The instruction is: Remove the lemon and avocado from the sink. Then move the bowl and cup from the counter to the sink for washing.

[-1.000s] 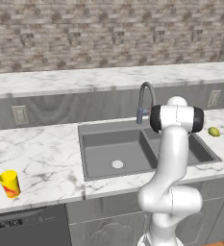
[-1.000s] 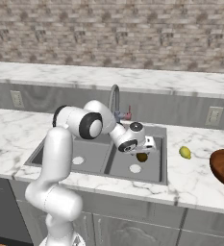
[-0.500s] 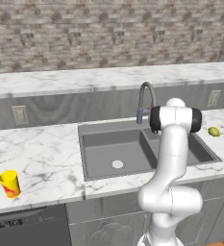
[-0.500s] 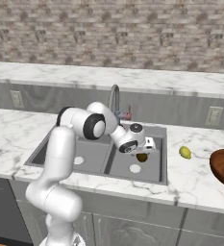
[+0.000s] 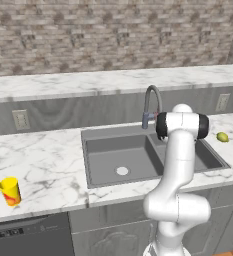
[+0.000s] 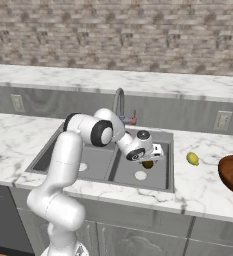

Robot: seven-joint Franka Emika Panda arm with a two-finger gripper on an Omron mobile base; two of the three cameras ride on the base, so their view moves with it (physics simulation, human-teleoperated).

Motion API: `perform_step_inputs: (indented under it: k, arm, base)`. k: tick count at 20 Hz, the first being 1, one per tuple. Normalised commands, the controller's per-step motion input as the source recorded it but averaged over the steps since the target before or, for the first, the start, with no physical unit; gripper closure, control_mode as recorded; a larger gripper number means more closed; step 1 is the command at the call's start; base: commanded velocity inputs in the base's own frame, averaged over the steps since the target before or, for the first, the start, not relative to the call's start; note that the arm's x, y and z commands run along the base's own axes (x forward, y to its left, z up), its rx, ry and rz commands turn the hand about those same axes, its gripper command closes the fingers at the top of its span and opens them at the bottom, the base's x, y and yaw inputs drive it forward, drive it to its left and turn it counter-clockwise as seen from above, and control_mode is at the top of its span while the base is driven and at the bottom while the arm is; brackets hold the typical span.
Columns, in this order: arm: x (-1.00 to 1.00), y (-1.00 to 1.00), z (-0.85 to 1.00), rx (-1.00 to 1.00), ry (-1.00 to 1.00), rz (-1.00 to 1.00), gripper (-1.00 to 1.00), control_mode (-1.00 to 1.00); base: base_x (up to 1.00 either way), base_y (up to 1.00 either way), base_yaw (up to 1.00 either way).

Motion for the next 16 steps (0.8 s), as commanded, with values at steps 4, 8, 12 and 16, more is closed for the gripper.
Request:
perform_step_inputs:
  k: [4, 8, 12, 16]
  arm:
    - [0.07, -0.10, -0.11, -0.01, 0.02, 0.00, -1.00, -1.00]
    - [0.05, 0.00, -0.14, 0.00, 0.05, 0.00, 1.00, -1.00]
    - [0.01, 0.00, -0.15, 0.00, 0.12, 0.00, 1.00, -1.00]
    - [-0.04, -0.06, -0.09, 0.00, 0.05, 0.00, 1.00, -1.00]
  base:
    - [0.00, 0.00, 0.00]
    - [0.00, 0.00, 0.00]
    - [0.00, 0.00, 0.00]
    - [0.00, 0.00, 0.00]
